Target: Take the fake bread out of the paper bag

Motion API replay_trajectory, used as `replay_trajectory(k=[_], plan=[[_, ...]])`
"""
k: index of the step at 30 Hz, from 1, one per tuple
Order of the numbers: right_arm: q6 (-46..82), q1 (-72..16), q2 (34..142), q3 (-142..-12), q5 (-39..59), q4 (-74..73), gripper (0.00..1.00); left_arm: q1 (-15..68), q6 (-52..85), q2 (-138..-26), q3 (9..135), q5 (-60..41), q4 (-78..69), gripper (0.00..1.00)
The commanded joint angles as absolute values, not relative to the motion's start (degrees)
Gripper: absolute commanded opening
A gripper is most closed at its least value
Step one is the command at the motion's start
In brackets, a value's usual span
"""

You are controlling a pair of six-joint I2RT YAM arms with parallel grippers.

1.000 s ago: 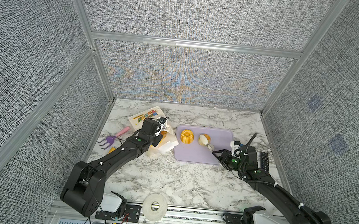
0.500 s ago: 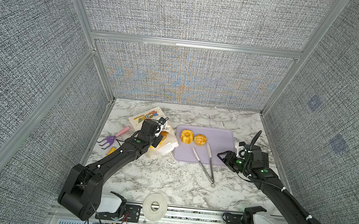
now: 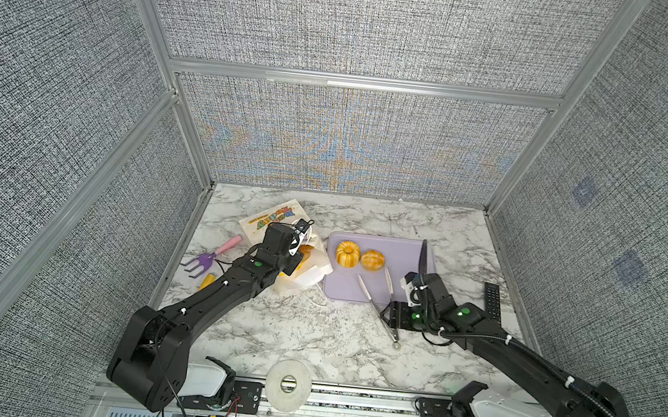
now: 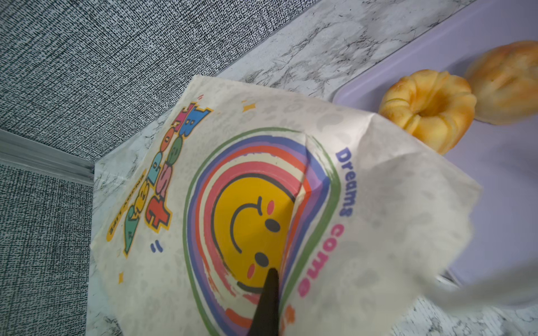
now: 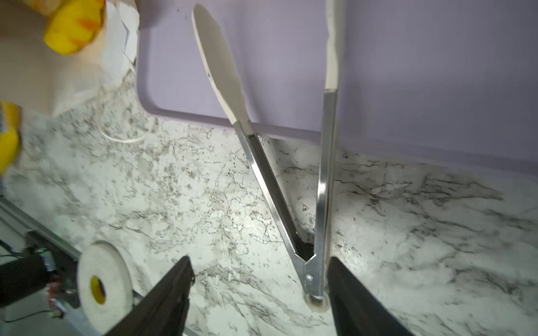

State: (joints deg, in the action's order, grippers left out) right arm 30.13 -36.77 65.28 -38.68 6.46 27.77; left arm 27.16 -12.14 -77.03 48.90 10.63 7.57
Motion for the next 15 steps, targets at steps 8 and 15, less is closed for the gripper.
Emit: replay_trajectory(k=[8,15], plan=[[24.8,-43.7,74.4,-41.2,-10.1,31.6,0.83,27.6,-11.5,-77.4,48.5,10.5,6.6,0.00],[25.8,-47.7,82.4,-42.3,-13.6,28.9,0.81,27.6,-11.7,-77.1,48.3,11.0,6.4,0.00]])
